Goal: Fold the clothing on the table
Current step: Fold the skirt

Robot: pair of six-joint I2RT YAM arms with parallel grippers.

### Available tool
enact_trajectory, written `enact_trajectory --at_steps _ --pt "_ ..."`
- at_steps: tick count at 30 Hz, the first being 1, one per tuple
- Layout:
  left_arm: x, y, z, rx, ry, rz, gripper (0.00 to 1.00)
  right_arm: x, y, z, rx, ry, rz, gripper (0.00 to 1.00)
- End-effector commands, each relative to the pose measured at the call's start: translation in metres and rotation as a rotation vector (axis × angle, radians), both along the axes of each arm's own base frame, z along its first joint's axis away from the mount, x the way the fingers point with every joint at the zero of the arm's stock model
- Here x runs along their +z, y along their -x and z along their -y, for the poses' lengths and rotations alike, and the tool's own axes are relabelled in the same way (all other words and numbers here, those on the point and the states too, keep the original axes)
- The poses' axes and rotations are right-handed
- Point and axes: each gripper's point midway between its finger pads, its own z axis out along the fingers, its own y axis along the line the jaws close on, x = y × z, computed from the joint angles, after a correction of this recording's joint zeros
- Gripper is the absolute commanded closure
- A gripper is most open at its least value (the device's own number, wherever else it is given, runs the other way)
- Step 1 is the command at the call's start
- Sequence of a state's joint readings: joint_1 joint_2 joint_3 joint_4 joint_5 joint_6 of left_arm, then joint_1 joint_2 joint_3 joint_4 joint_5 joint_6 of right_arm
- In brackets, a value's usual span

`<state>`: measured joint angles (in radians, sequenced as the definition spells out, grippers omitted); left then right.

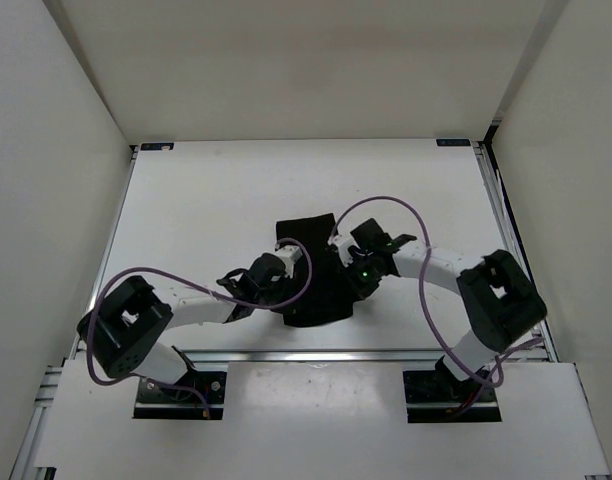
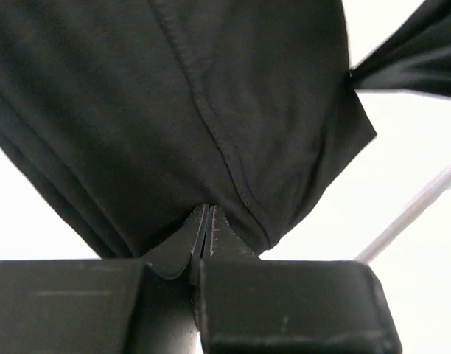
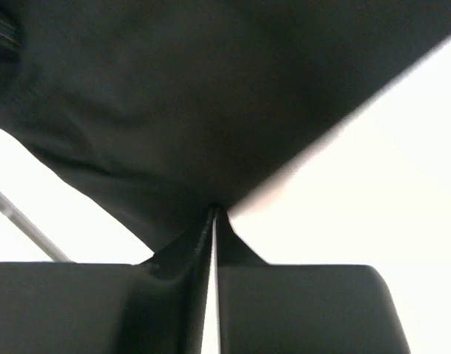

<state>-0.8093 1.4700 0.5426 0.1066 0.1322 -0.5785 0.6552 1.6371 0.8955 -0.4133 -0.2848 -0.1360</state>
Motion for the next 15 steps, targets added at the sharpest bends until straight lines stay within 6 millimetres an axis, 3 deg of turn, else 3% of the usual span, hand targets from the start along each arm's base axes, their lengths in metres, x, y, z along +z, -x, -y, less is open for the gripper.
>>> enact_trajectory --at_steps 1,3,5,6,7,8,9,10,12,13,15 --pt "0.028 0.017 0.013 -0.070 0.111 0.044 1.00 0.015 0.002 0.020 0.012 -0.038 0.057 0.88" --pt "0.054 0.007 0.013 -0.076 0.159 0.134 0.97 0.050 0.001 0.015 0.000 -0.171 0.144 0.55" --pt "0.082 -0.008 0.000 -0.033 0.179 0.208 0.88 0.074 -0.005 0.019 -0.032 -0.236 0.224 0.36" --pt "0.088 -0.012 -0.006 -0.016 0.188 0.214 0.84 0.084 -0.004 0.020 -0.047 -0.253 0.249 0.27" --pt "0.094 -0.015 -0.017 0.014 0.209 0.205 0.81 0.085 -0.001 0.023 -0.057 -0.245 0.244 0.23" --pt "0.096 -0.023 -0.033 0.063 0.218 0.205 0.71 0.089 0.001 0.023 -0.058 -0.253 0.240 0.19" --pt "0.098 -0.020 -0.037 0.064 0.242 0.183 0.56 0.086 0.009 0.025 -0.067 -0.247 0.202 0.19" --pt "0.096 -0.019 -0.050 0.095 0.265 0.159 0.48 0.082 0.017 0.027 -0.066 -0.243 0.164 0.20" --pt "0.084 -0.016 -0.068 0.154 0.299 0.097 0.15 0.070 0.031 0.027 -0.079 -0.245 0.070 0.23" --pt "0.089 -0.014 -0.068 0.163 0.335 0.094 0.02 0.068 0.034 0.028 -0.087 -0.247 0.038 0.23" --pt "0.074 0.001 -0.068 0.168 0.336 0.055 0.01 0.066 0.039 0.027 -0.083 -0.252 -0.012 0.27"
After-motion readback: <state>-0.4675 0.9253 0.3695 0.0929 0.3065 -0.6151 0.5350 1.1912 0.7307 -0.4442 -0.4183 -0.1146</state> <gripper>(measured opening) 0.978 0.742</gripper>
